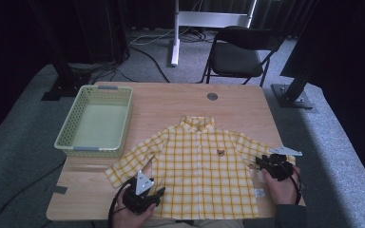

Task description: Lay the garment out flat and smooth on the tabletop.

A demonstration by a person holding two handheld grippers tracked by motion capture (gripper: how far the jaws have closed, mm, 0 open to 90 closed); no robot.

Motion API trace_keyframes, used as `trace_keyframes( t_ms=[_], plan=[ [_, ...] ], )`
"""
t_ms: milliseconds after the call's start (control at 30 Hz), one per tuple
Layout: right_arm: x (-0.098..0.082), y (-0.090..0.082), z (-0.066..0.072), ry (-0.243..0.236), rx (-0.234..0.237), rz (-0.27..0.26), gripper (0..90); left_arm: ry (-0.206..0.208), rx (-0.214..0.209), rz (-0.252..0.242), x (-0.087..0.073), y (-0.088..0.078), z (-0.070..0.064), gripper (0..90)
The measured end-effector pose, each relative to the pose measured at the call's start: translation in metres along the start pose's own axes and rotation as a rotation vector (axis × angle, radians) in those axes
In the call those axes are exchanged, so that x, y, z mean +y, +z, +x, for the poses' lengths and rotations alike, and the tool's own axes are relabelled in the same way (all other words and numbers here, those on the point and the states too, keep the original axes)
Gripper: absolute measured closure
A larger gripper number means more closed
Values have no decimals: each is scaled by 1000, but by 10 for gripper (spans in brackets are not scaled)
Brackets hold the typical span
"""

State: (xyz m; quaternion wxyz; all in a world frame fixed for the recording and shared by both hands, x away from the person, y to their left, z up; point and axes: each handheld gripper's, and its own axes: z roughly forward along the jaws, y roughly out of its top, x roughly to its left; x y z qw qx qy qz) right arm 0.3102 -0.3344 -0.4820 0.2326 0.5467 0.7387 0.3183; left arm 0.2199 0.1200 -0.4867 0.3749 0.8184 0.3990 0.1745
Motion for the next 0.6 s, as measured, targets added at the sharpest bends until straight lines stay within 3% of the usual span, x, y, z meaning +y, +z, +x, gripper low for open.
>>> trace_keyframes(
  t_ms=[133,233,600],
  plan=[
    [-1,-1,-2,6,-12,2,660,1,-35,0,1,1,-3,463],
    [-1,-1,-1,12,-27,-1,606,-8,-48,3,2,0,-2,485],
    [9,-16,17,-58,66,-113,523,-42,-16,-36,5,-11,9,502]
  ],
)
